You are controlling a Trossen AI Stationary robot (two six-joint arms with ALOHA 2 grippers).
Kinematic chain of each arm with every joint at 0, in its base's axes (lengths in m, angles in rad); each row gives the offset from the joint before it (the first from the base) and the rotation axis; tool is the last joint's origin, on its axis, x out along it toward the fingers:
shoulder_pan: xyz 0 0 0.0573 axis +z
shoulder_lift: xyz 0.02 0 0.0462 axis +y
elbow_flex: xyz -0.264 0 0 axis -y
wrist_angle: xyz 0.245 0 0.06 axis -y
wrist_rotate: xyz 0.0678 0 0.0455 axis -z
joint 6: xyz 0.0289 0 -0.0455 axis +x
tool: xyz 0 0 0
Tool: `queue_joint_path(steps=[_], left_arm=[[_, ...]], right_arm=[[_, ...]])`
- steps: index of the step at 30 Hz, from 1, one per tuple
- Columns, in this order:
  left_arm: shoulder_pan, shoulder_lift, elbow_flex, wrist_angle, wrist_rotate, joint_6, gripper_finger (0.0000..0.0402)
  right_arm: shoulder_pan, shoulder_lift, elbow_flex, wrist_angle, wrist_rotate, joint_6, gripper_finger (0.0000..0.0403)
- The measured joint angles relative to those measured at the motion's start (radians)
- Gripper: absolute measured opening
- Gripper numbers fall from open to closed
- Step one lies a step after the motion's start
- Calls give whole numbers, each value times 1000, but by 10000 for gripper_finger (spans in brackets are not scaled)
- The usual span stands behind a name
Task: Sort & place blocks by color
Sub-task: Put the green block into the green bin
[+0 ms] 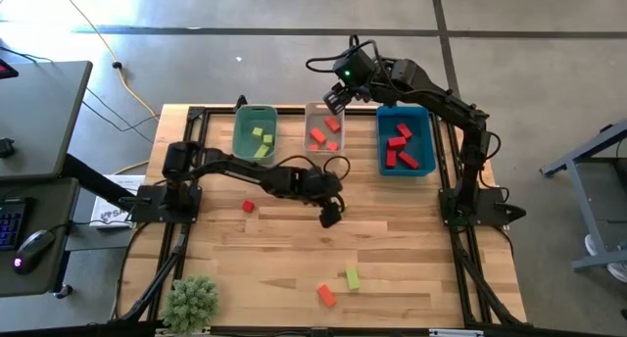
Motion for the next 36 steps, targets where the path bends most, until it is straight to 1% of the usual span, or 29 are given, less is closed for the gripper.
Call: queue_joint_path(steps=[4, 9, 14, 18, 20, 22, 24, 25, 26, 28, 30, 33, 36], left_arm=[[0, 30, 1, 57, 0, 0, 237], [0, 50, 0, 69, -1, 2, 237], [-4, 64, 1, 129, -1, 60, 237], [-9, 78, 3, 162, -4, 64, 237], [-11, 89, -2, 141, -3, 63, 237], [-12, 114, 1, 175, -3, 63, 237], [-12, 121, -2, 160, -2, 62, 237], [-13, 132, 0, 178, -3, 62, 237], [-14, 143, 3, 195, -5, 62, 237], [-14, 150, -2, 167, -22, 64, 237], [-16, 173, 2, 205, -26, 83, 237], [-18, 190, -1, 203, -31, 106, 237], [-20, 207, 3, 222, -66, 109, 237]], right_arm=[[0, 0, 0, -1, 0, 12, 211], [0, 0, 0, -3, 0, 19, 211], [0, 0, 0, -6, 0, 26, 211], [0, 0, 0, -8, 1, 34, 211], [0, 0, 0, -9, 1, 43, 211], [0, 0, 0, -9, 1, 50, 211], [0, 0, 0, -9, 1, 50, 211], [0, 0, 0, -9, 1, 50, 211], [0, 0, 0, -10, 1, 50, 211], [0, 0, -1, -11, 1, 51, 211], [0, 0, -1, -14, 1, 53, 211], [0, 0, -1, -14, -1, 53, 211], [0, 0, -1, -14, -8, 53, 211]])
